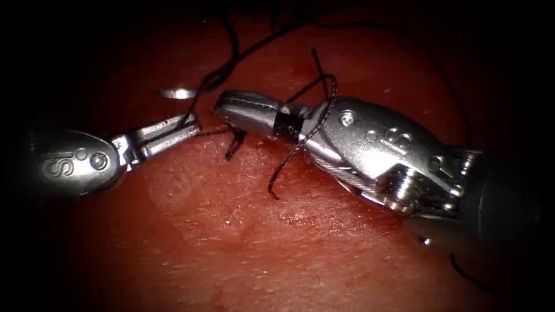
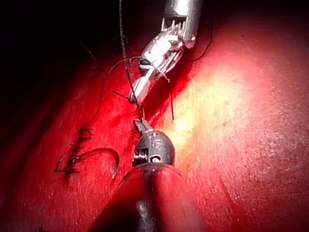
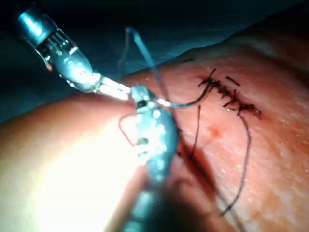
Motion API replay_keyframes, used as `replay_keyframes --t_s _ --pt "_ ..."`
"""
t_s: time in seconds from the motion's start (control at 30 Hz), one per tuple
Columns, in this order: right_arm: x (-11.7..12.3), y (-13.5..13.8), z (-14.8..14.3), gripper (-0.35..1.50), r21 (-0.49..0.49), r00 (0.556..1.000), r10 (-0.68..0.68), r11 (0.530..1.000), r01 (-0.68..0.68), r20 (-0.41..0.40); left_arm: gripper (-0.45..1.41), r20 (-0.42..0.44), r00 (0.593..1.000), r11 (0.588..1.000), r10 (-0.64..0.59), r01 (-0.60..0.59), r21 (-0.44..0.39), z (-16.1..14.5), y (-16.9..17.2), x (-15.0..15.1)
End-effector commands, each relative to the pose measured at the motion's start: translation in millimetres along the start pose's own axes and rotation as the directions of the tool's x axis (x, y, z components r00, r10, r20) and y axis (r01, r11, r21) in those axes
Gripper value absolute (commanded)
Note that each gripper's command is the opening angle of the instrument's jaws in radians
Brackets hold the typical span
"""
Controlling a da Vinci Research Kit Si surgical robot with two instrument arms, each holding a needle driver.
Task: Wound Closure
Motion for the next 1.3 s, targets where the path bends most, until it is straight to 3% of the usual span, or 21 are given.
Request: replay_keyframes --t_s 0.03,0.13,0.17,0.3,0.63,0.83,1.07,1.3 --pt "-0.8 -0.3 1.0 -0.06 0.001 1.000 -0.002 1.000 0.002 -0.001 -0.45 -0.005 1.000 1.000 0.000 0.000 -0.006 0.5 0.9 0.1" --pt "-0.9 -0.4 1.5 0.17 -0.027 1.000 -0.003 1.000 0.003 -0.001 -0.45 -0.020 1.000 1.000 -0.005 0.005 -0.029 0.1 3.6 1.9" --pt "-1.0 -0.2 1.5 0.41 -0.049 1.000 -0.028 0.998 0.028 0.005 -0.45 -0.021 1.000 0.999 -0.008 0.008 -0.033 -0.3 4.1 2.5" --pt "-2.9 -0.2 1.7 0.76 -0.020 0.988 -0.062 0.998 0.065 0.144 -0.45 -0.020 1.000 0.999 -0.024 0.023 -0.046 -1.8 3.4 5.1" --pt "-7.0 -0.8 2.5 0.81 0.088 0.963 -0.107 0.992 0.087 0.248 -0.45 -0.041 0.998 0.996 -0.046 0.043 -0.081 -1.4 0.9 9.5" --pt "-7.0 -1.4 2.3 0.79 0.156 0.964 -0.109 0.985 0.073 0.242 -0.45 -0.069 0.996 0.990 -0.060 0.050 -0.135 1.0 -2.4 10.6" --pt "-6.8 -2.4 2.2 0.76 0.257 0.967 -0.127 0.964 0.067 0.222 -0.45 -0.040 0.995 0.955 -0.096 0.080 -0.286 5.6 -6.2 7.2" --pt "-6.7 -2.9 2.1 0.73 0.338 0.980 -0.136 0.938 0.079 0.147 -0.45 -0.075 0.983 0.906 -0.169 0.125 -0.405 8.6 -6.9 4.7"
